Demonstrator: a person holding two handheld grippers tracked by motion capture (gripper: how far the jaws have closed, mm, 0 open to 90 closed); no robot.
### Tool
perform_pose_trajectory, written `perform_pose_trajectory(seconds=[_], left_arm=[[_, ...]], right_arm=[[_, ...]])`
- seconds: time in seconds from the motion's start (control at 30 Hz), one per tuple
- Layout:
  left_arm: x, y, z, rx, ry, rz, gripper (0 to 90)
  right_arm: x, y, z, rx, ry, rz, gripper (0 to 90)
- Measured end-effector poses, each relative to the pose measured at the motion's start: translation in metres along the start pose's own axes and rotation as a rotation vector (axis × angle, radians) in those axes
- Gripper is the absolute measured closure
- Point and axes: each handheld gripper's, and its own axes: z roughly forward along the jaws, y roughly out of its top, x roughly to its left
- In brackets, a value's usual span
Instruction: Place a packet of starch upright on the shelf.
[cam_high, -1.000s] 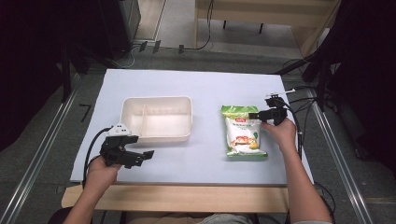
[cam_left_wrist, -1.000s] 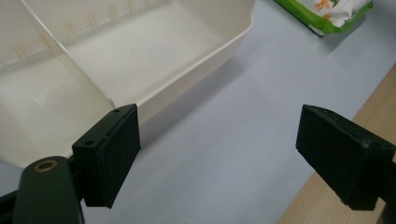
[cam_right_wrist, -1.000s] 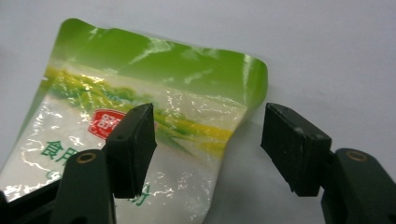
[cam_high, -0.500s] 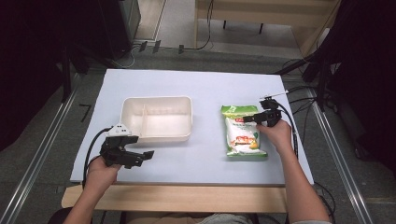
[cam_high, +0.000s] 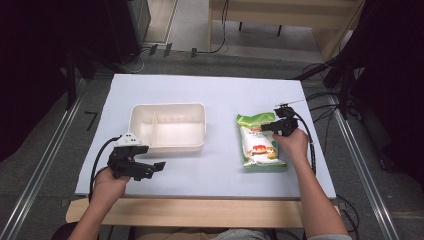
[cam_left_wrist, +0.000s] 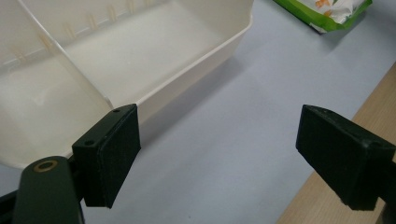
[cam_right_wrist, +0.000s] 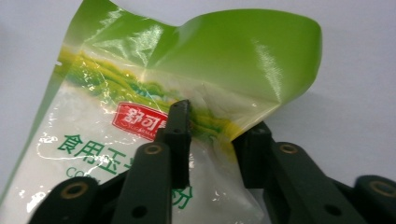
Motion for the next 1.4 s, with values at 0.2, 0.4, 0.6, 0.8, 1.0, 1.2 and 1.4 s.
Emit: perform_pose_trajectory(seconds=[0.2,0.4,0.6,0.8,1.0,1.2,1.4], left_arm=[[0.000,0.000,0.000,-0.004,-0.003,-0.002,14.7],[0.002,0.000,-0.002,-0.005,0.002,-0.002,14.7],[0.002,0.000,-0.003,-0.010,-0.005,-0.001,14.7],[0.002,0.000,-0.004,-0.010,-0.002,-0.003,14.7],[0.002,0.000,-0.004,-0.013,-0.004,-0.006,14.7],[0.003,0.000,-0.005,-0.015,-0.001,-0.006,14.7],[0.003,0.000,-0.005,-0.015,0.002,-0.007,14.7]], right_arm=[[0.002,0.000,0.001,0.017,0.017,-0.022,87.1],[-0.001,0.002,-0.010,-0.016,0.053,-0.005,90.0],[0.008,0.007,-0.023,-0.042,0.052,-0.041,90.0],[0.014,0.010,-0.045,-0.082,0.098,-0.052,90.0],[0.029,0.012,-0.066,-0.115,0.113,-0.096,90.0],[0.046,0.006,-0.093,-0.150,0.137,-0.139,90.0],[0.061,0.005,-0.115,-0.187,0.163,-0.174,90.0]])
